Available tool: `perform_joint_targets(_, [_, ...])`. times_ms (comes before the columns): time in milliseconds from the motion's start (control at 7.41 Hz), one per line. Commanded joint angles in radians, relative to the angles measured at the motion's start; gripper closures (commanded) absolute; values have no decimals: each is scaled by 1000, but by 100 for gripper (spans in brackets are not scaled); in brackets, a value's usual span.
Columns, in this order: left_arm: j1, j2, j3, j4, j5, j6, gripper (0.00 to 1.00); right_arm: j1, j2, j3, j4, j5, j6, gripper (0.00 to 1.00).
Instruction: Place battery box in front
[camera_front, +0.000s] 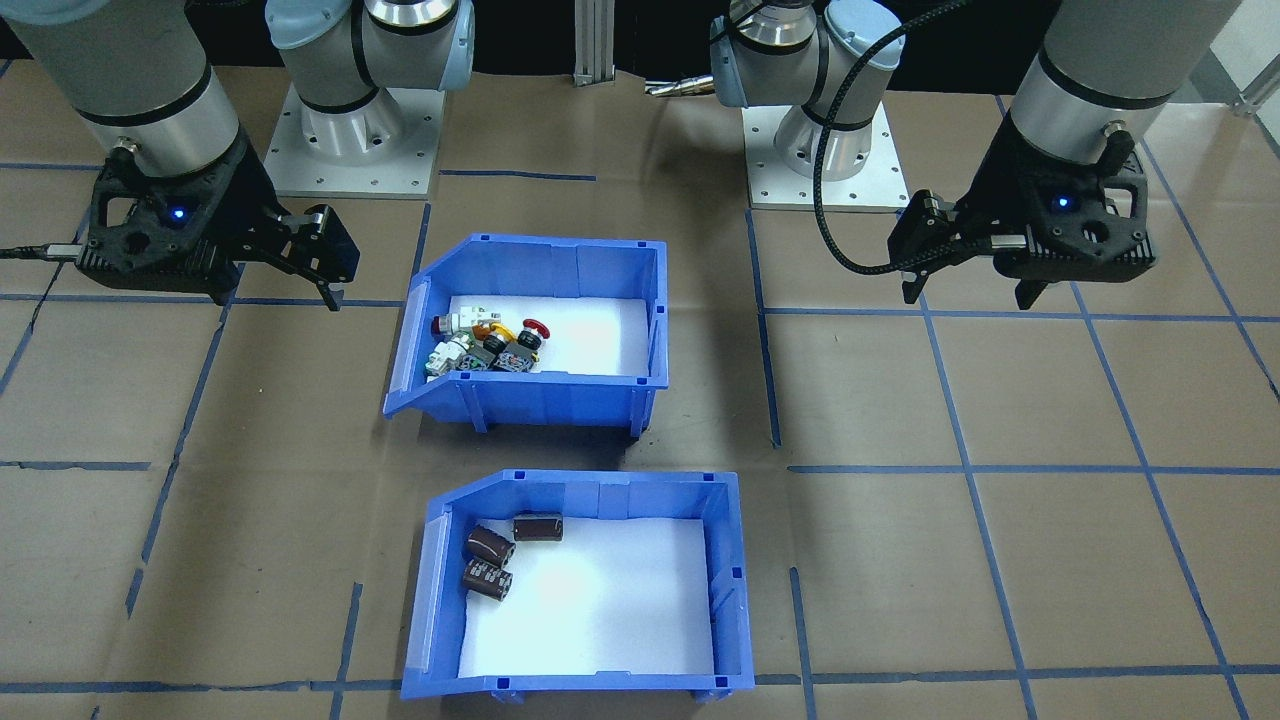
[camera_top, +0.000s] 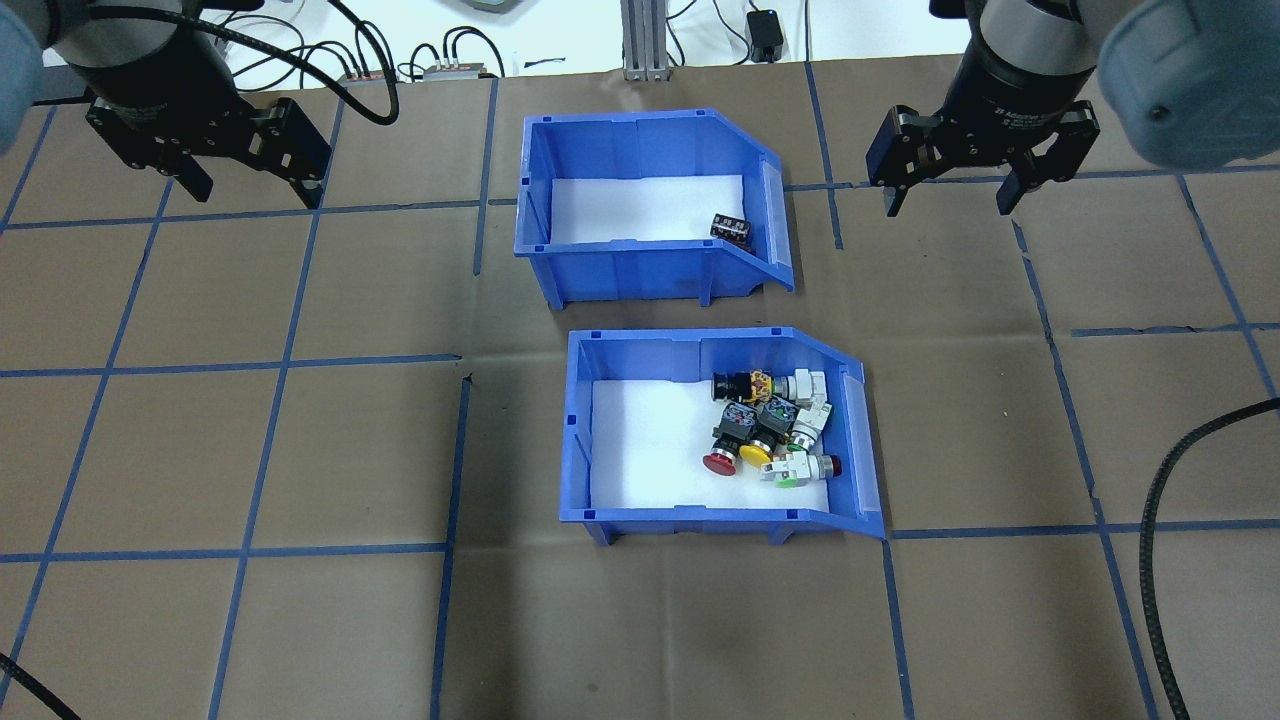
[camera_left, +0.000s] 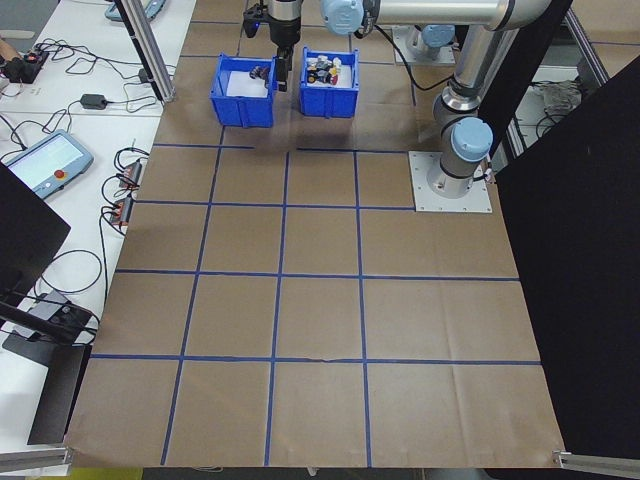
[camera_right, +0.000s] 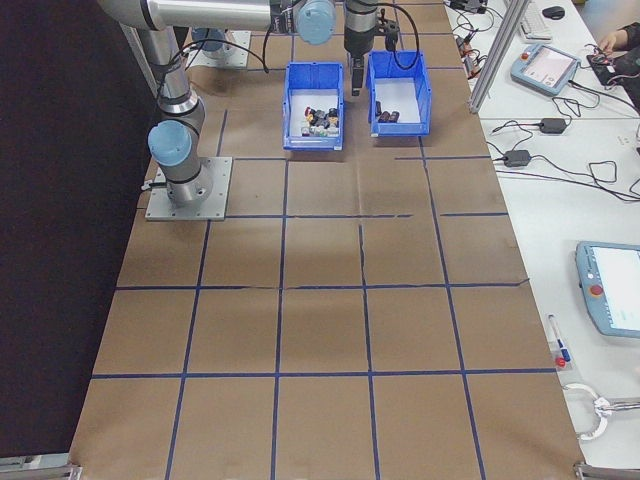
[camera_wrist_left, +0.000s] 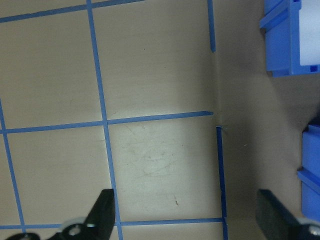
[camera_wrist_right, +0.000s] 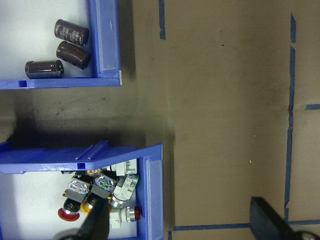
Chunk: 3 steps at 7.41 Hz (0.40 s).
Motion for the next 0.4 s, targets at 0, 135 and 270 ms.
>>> perform_joint_targets(0, [3, -4, 0, 1, -1, 0, 0, 0, -1, 0, 1, -13, -1, 0])
perform_joint_targets(135, [3, -7, 2, 11, -1, 0, 0, 0, -1, 0, 1, -13, -1, 0])
perform_joint_targets(270, [4, -7, 0, 11, 1, 0, 0, 0, -1, 2, 1, -13, -1, 0])
